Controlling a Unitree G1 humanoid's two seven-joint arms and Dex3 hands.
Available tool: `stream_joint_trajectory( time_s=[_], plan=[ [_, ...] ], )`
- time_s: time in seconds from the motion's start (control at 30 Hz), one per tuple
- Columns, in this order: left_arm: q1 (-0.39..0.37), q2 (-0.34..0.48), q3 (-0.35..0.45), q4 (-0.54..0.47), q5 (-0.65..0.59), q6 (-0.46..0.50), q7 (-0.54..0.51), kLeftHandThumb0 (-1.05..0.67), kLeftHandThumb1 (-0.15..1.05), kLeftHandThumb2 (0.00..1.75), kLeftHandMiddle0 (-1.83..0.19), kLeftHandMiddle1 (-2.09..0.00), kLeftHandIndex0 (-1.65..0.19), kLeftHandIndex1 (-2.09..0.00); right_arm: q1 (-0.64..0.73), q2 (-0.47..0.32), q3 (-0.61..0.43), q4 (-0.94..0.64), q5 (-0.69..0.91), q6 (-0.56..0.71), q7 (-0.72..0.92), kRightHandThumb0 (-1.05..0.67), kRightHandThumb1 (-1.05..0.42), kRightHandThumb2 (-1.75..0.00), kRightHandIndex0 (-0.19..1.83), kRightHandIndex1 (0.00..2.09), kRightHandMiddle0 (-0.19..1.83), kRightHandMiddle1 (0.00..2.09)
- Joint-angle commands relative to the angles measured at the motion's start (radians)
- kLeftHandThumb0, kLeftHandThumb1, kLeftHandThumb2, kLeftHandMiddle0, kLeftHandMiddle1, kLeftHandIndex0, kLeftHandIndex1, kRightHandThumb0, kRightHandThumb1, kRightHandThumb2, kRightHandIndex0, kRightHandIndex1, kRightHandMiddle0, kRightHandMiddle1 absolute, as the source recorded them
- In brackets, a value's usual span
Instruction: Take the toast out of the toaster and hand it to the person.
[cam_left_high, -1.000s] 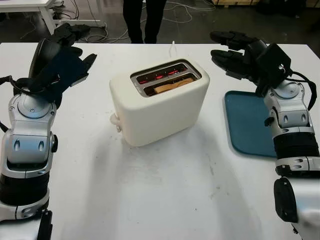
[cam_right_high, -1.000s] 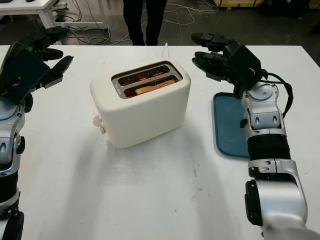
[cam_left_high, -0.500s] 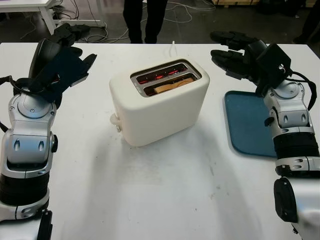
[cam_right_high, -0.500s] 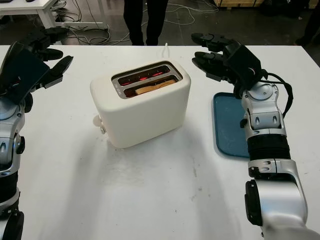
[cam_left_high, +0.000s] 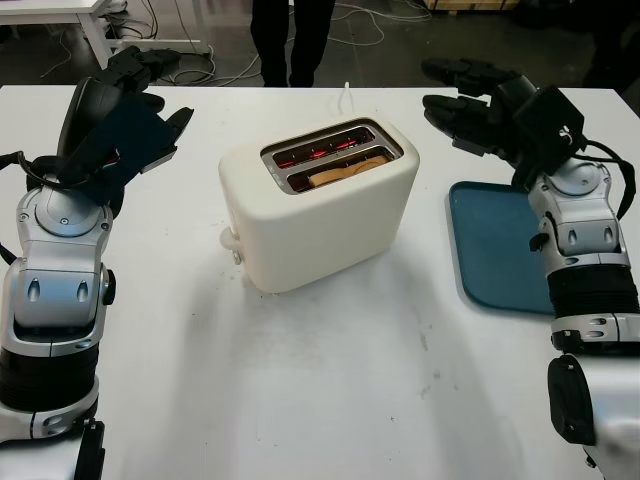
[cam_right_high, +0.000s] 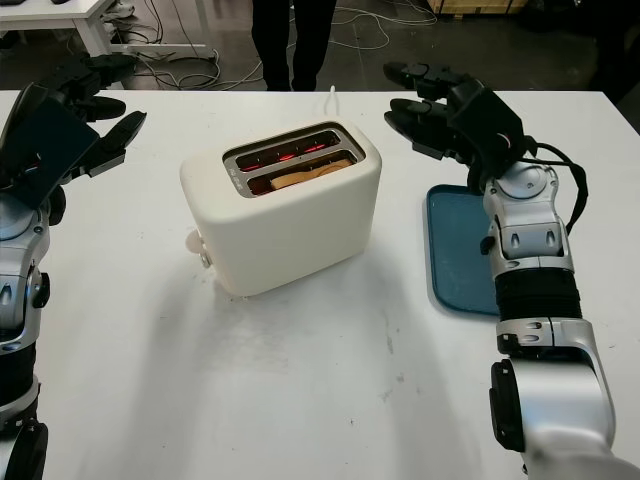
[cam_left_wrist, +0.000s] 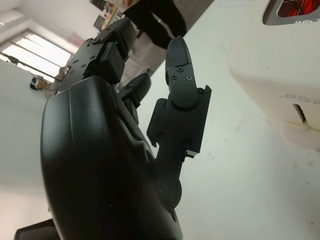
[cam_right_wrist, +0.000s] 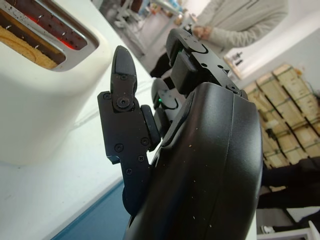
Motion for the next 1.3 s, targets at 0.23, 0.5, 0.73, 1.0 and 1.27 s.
stream_joint_trajectory(
  time_s=[0.23, 0.5, 0.73, 1.0, 1.27],
  plan=[
    [-0.002, 0.004, 0.002, -0.013, 0.009, 0.009, -0.001, -0.35, 0.92, 0.44, -0.04, -0.94, -0.28, -0.37, -0.008, -0.005, 0.001, -0.022, -0.005, 0.004, -0.014, -0.32, -0.92, -0.29, 0.53, 0.01, 0.52, 0.01],
    [-0.008, 0.005, -0.002, -0.011, 0.007, 0.007, -0.003, -0.35, 0.92, 0.45, -0.02, -0.97, -0.27, -0.37, -0.010, -0.005, 0.000, -0.010, -0.001, -0.003, -0.011, -0.32, -0.92, -0.29, 0.53, 0.01, 0.52, 0.01],
    [-0.008, 0.005, -0.002, -0.009, 0.007, 0.001, -0.001, -0.35, 0.92, 0.45, -0.01, -0.99, -0.27, -0.38, -0.010, -0.005, 0.000, -0.010, -0.002, -0.008, -0.011, -0.32, -0.92, -0.29, 0.53, 0.01, 0.52, 0.00],
    [-0.006, 0.000, 0.002, -0.010, 0.003, 0.001, 0.002, -0.34, 0.92, 0.44, -0.01, -1.01, -0.27, -0.39, -0.013, -0.005, 0.001, -0.006, -0.002, 0.002, -0.011, -0.32, -0.92, -0.29, 0.52, 0.00, 0.51, 0.00],
    [0.000, 0.007, -0.002, -0.012, 0.011, -0.002, 0.001, -0.35, 0.92, 0.45, -0.02, -0.99, -0.27, -0.39, -0.009, -0.002, -0.001, 0.002, 0.000, -0.011, -0.012, -0.34, -0.92, -0.29, 0.54, 0.01, 0.52, 0.00]
  ],
)
